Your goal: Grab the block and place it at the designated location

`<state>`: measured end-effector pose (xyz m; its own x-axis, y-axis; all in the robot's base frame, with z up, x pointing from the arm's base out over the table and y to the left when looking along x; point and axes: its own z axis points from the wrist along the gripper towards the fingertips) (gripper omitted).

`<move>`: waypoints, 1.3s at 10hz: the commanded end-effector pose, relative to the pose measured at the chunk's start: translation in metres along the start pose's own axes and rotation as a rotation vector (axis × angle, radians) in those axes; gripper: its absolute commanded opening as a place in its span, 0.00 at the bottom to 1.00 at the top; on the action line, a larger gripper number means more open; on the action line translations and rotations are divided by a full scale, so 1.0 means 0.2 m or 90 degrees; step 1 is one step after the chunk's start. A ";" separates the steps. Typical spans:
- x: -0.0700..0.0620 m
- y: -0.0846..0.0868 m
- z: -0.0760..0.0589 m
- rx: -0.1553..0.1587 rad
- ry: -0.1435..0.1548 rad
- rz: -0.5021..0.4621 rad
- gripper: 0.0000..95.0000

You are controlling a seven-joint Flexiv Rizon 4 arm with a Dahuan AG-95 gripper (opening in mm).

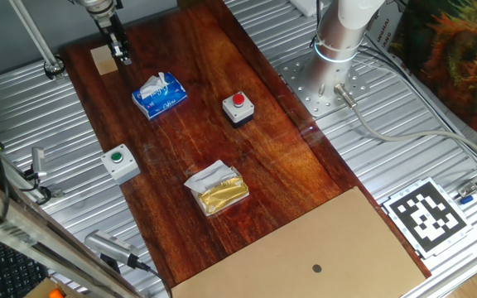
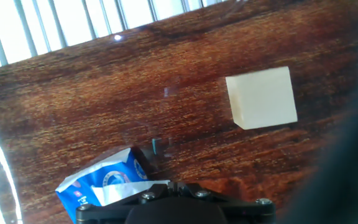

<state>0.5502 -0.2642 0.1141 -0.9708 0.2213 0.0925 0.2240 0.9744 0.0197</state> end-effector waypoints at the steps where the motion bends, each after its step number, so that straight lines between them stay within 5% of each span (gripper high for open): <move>1: 0.00 0.00 0.00 0.001 0.003 0.004 0.00; 4: 0.03 -0.03 0.04 0.002 0.008 0.000 0.00; 8: -0.01 -0.23 0.15 0.003 0.007 -0.038 0.00; 13: -0.04 -0.50 0.10 0.001 0.006 -0.077 0.00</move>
<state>0.5339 -0.3640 0.0914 -0.9902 0.1005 0.0968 0.1038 0.9942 0.0295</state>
